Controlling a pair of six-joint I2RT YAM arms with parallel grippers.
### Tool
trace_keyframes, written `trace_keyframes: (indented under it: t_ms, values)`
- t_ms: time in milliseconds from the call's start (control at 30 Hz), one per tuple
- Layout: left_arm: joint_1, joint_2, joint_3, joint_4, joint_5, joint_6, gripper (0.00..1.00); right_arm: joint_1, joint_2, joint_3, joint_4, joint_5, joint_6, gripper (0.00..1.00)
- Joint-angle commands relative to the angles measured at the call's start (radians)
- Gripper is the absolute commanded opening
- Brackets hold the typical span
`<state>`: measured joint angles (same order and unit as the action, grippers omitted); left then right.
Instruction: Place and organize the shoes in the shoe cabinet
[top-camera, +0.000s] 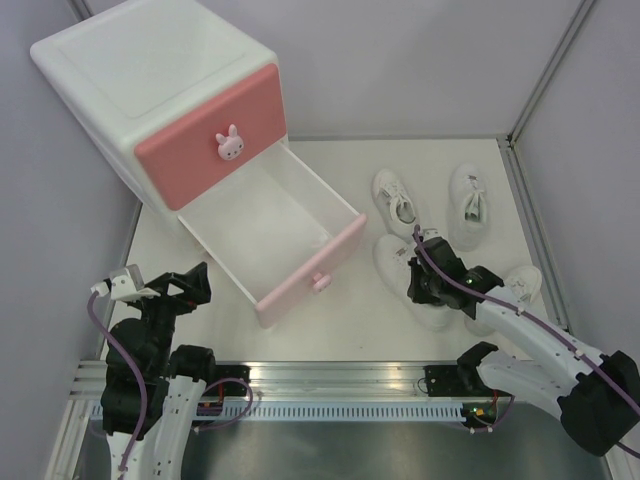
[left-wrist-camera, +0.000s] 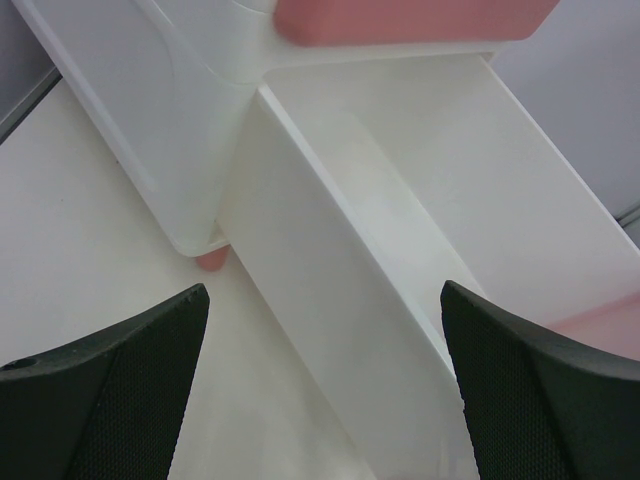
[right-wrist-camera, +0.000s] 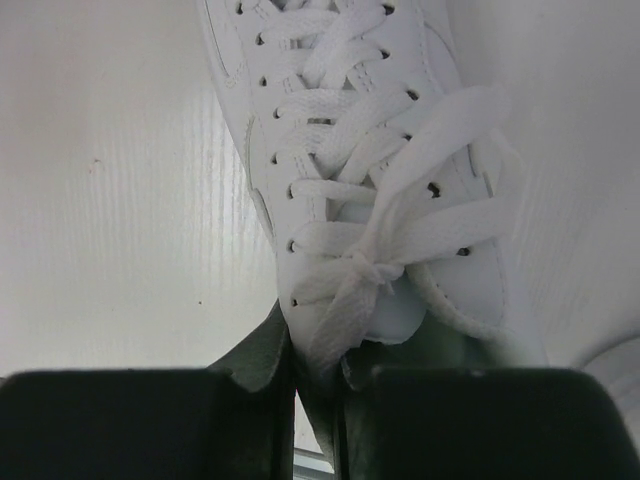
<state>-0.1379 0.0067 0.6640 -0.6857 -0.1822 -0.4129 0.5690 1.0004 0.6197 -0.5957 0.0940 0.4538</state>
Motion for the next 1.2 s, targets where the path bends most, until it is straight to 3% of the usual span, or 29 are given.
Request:
trace_keyframes:
  t_ms: [0,367,633,800,1000,1167]
  values:
    - [-0.002,-0.057,-0.007,0.025,-0.016,0.025,0.99,-0.008,-0.069,0.083,-0.070,0.082,0.014,0.01]
    - [-0.002,-0.057,-0.007,0.023,-0.022,0.025,0.99,-0.006,-0.192,0.270,-0.285,0.087,0.022,0.01]
    - [-0.002,-0.057,-0.007,0.023,-0.028,0.022,0.98,-0.008,-0.134,0.584,-0.377,0.214,-0.018,0.01]
    - [-0.002,-0.057,-0.010,0.017,-0.045,0.016,0.98,-0.006,-0.039,0.750,-0.346,0.175,-0.041,0.01]
    - [-0.002,-0.057,-0.007,0.012,-0.056,0.011,0.98,-0.004,0.072,0.891,-0.244,0.003,-0.052,0.01]
    - [-0.002,-0.057,-0.007,0.011,-0.060,0.010,0.97,0.107,0.203,1.023,-0.154,-0.033,-0.154,0.01]
